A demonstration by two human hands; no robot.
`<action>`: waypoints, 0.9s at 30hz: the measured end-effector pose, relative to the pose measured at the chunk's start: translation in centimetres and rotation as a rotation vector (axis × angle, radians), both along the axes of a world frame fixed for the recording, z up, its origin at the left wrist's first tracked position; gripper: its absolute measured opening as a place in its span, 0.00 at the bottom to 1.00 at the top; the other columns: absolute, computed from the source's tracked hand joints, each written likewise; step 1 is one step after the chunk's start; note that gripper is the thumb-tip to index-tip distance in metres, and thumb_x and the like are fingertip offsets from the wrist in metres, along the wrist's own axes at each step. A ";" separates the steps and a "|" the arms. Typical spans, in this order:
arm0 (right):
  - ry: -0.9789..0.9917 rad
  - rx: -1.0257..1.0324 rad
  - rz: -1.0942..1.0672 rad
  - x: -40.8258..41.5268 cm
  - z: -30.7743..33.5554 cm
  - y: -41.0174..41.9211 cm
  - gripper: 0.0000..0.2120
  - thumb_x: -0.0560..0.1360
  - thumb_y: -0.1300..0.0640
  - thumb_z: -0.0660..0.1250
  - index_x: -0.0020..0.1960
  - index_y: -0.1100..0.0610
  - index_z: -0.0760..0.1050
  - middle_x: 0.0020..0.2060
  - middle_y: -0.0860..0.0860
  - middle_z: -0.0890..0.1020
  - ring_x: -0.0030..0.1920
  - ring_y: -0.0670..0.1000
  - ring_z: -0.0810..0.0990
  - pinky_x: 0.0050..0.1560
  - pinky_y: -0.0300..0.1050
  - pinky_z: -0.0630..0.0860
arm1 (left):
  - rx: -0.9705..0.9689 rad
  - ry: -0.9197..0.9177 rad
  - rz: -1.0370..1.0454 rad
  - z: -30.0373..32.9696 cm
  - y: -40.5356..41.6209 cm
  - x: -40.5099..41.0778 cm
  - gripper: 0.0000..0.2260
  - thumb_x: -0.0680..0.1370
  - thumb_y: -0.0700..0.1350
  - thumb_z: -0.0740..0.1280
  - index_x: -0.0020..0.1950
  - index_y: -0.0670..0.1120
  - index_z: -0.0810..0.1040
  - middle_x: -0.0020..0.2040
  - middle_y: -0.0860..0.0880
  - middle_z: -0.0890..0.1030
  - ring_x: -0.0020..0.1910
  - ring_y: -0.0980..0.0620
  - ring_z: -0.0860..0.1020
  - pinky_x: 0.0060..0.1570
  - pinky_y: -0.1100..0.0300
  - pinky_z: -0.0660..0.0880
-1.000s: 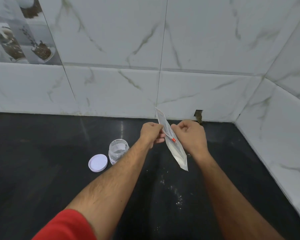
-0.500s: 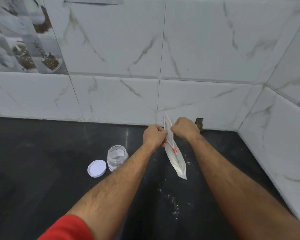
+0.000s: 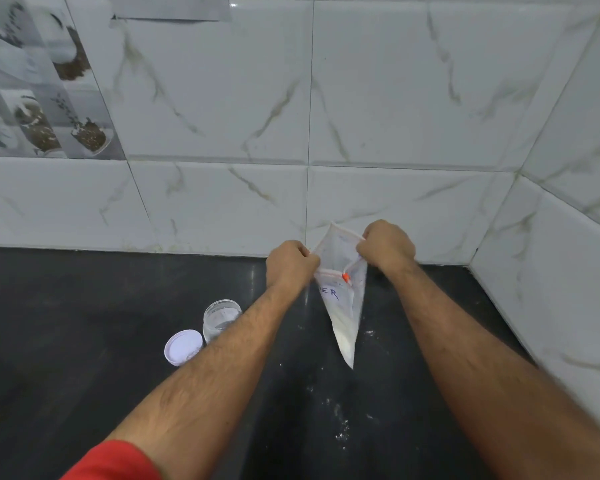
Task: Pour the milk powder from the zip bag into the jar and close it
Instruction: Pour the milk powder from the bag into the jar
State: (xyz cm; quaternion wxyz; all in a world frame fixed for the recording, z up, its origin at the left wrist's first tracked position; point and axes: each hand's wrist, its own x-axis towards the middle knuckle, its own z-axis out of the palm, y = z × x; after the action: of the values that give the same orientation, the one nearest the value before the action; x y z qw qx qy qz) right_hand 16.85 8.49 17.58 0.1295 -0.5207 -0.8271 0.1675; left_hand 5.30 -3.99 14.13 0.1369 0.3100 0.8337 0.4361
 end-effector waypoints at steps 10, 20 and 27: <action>0.251 -0.133 -0.141 2.0 -0.8 0.5 0.14 0.71 0.66 0.61 0.47 0.58 0.84 0.39 0.56 0.85 0.39 0.59 0.84 0.38 0.49 0.83 | -0.081 0.026 0.025 0.6 -0.1 -0.7 0.06 0.74 0.45 0.63 0.44 0.52 0.80 0.42 0.50 0.84 0.45 0.45 0.80 0.42 0.59 0.73; 0.600 -0.425 -0.068 2.2 -2.3 -0.3 0.14 0.71 0.68 0.56 0.39 0.61 0.80 0.25 0.55 0.75 0.22 0.51 0.74 0.27 0.42 0.74 | -0.110 0.034 -0.178 -1.0 0.2 -1.2 0.17 0.76 0.49 0.66 0.64 0.54 0.79 0.59 0.51 0.83 0.55 0.50 0.81 0.53 0.56 0.77; 0.308 -0.112 -0.108 3.4 -2.1 0.1 0.14 0.68 0.68 0.60 0.38 0.55 0.82 0.33 0.51 0.84 0.32 0.56 0.82 0.34 0.44 0.79 | -0.085 0.239 -0.175 -2.3 -0.7 -1.3 0.13 0.77 0.44 0.62 0.52 0.54 0.85 0.41 0.55 0.84 0.41 0.52 0.79 0.38 0.60 0.72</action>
State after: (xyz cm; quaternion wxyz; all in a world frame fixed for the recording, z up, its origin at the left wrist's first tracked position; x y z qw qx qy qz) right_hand 20.23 8.59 15.50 0.2342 -0.5388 -0.7577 0.2841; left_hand 4.05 -4.73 11.83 0.0871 0.4252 0.8314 0.3469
